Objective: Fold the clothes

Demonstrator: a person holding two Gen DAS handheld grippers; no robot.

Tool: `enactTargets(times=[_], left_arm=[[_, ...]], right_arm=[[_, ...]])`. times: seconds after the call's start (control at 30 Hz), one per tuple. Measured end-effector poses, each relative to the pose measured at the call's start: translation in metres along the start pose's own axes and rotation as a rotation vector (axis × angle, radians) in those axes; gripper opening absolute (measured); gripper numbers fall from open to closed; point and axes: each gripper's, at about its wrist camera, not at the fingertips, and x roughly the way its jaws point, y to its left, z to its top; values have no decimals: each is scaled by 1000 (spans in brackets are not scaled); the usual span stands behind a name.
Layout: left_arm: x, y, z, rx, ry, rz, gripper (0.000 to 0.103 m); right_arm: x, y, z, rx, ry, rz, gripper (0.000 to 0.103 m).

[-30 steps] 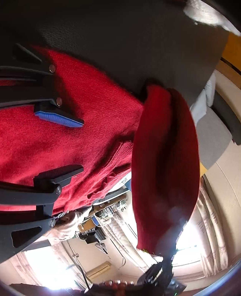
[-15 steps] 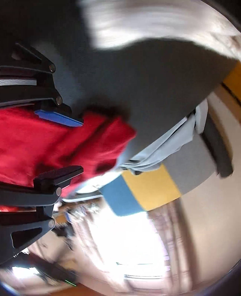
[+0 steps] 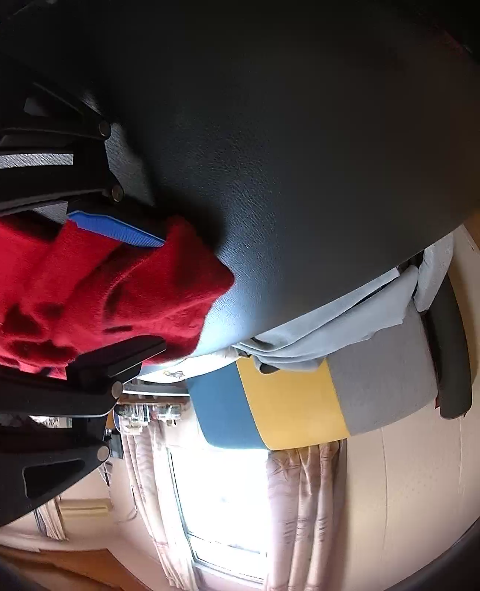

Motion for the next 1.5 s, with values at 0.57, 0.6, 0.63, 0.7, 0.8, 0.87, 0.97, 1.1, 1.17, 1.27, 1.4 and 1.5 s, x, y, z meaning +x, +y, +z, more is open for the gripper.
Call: enactTargets(times=[0.57,0.6,0.63,0.7,0.8,0.87,0.97,1.1,1.17,1.27,1.4,1.5], left_arm=[[8,-10,22,-45,25,154,23],[1,-12,21,-23,-2,184,26],[-3,-10,20,-21,1,210,26],[-6,-3,16,-44,27,213,30],[-6,3,10,-72,41,153,42],[2,5,10,-94,48,138,45],[18,9,12,-131,64,127,45],[29,10,16,-154,48,130,23],[31,5,17,-119,29,154,12],[31,-6,18,-55,11,194,10],[27,-25,19,53,4,250,7],[19,-43,20,132,-6,271,5]], right_arm=[[1,52,-19,-210,-20,-117,13],[0,52,-21,-212,-20,-116,13],[0,51,-23,-212,-19,-116,13],[-1,49,-26,-204,-18,-110,13],[6,41,-29,-180,-10,-102,13],[12,35,-32,-163,-1,-97,13],[17,28,-37,-139,-5,-84,14],[21,22,-42,-130,-18,-53,15],[22,19,-45,-122,-21,-25,18],[23,11,-46,-83,-12,35,21],[27,8,-43,-37,20,84,27],[24,30,-44,-130,5,-36,13]])
